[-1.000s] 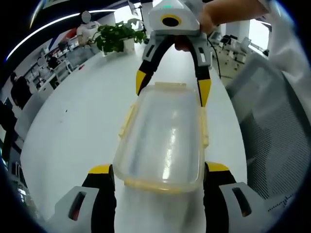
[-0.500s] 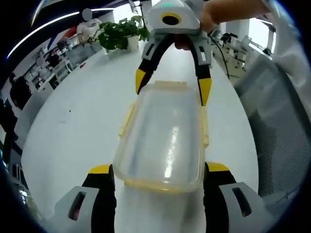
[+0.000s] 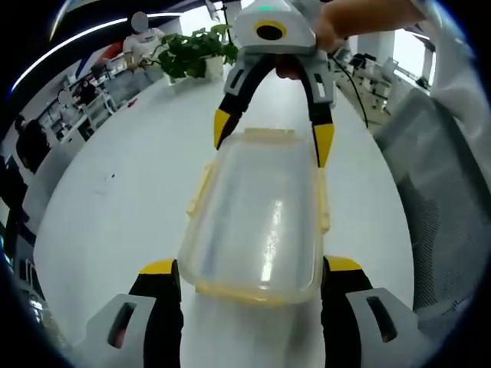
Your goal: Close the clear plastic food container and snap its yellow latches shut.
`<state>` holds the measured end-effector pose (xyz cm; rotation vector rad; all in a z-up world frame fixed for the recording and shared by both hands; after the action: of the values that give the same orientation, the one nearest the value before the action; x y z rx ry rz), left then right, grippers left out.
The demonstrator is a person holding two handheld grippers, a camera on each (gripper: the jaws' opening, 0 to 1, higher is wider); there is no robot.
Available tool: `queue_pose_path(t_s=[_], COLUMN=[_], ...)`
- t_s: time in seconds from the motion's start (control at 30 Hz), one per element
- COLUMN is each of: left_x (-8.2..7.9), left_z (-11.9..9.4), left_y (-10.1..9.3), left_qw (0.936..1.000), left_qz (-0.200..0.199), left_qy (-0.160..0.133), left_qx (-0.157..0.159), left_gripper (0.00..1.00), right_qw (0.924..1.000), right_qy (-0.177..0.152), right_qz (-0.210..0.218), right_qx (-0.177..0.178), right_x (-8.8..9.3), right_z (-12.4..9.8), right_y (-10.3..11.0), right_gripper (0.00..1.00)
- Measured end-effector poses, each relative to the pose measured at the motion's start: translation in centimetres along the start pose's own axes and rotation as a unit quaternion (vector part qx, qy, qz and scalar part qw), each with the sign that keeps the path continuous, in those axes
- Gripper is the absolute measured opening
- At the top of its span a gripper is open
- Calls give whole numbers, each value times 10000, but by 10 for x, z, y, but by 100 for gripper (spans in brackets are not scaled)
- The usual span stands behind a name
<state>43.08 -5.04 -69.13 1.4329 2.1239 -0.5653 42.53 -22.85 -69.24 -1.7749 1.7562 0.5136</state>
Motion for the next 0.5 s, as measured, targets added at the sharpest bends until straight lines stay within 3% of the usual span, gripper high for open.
queue_pose_path(t_s=[0.2,0.23,0.27,0.3,0.37,0.5], left_x=[1,3,1,0,-3,-3], left_z=[0,0,1,2,0,-1], left_y=[-1,1,1,1,-6,-4], left_qw=[9999,9996,9995,9992,9987,9994], left_qz=[-109,-200,-243,-326,-480,-345], left_qy=[27,130,59,-20,-126,-55], left_qx=[-48,-180,-213,-218,92,-20], left_gripper=[75,81,96,99,99,99], right_qw=[10000,9999,9997,9994,9990,9996], right_qy=[83,108,199,197,245,246], right_qz=[16,23,116,260,374,157], right_qx=[52,61,115,114,-10,-5], right_x=[-1,-1,0,1,1,-3], right_z=[0,1,1,2,3,1], right_y=[1,1,1,2,5,9], right_gripper=[76,79,85,95,99,99])
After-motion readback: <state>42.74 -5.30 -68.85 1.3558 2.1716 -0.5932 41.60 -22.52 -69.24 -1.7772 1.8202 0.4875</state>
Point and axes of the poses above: the point that each gripper's makers call its tool centre point, and the gripper's own axes: z roughly forward along the fingers, y roughly to its left, x roughly out of its underside, the point moved 7 cm from there along -z, roughly backward along the fingers, and after that the axes turned 13 degrees about -z, right-handed, at the moved point
